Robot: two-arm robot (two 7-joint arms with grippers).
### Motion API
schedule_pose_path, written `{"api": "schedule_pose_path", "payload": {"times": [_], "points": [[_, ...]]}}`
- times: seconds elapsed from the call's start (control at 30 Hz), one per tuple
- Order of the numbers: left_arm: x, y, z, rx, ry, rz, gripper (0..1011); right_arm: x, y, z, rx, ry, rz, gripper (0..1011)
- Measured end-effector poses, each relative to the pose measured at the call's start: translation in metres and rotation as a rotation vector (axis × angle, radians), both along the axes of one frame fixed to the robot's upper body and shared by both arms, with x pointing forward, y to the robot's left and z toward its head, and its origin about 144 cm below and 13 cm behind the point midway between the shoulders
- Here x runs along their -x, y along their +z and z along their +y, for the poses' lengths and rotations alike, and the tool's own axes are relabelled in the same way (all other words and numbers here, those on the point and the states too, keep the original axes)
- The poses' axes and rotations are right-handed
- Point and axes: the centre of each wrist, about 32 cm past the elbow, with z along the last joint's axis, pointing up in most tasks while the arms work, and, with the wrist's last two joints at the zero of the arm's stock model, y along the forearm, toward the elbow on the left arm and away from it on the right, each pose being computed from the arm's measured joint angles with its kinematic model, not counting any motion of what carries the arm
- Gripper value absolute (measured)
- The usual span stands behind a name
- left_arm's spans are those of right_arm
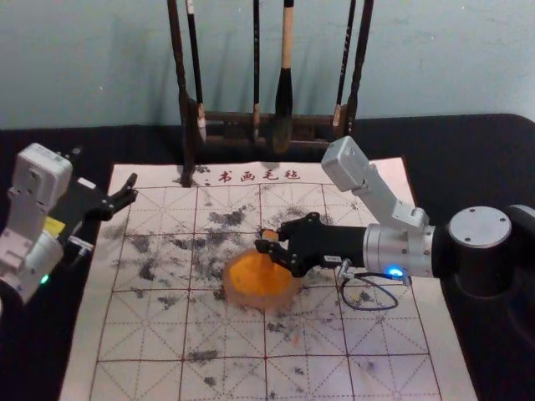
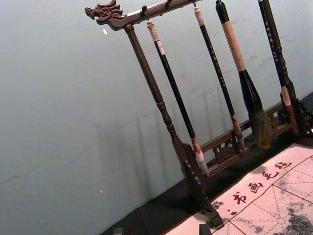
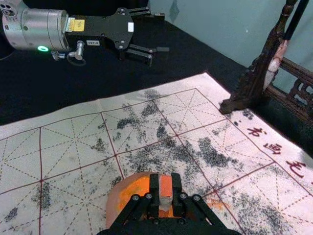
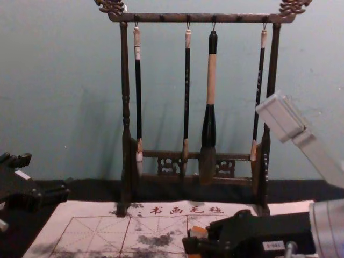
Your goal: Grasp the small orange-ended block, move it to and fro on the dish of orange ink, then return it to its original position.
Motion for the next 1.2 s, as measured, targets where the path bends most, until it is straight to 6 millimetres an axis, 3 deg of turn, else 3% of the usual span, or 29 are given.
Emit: {"api": "schedule_pose_path", "payload": {"times": [0.57,1.2], "points": [[0.000,0.000,0.000,0.000,0.000,0.000,1001,0.011,0.001,-0.005,-0.002,0.009,0.006,116],[0.000,0.000,0.000,0.000,0.000,0.000,1001,0.008,-0.004,0.009,-0.019,0.038,0.023,116]]}}
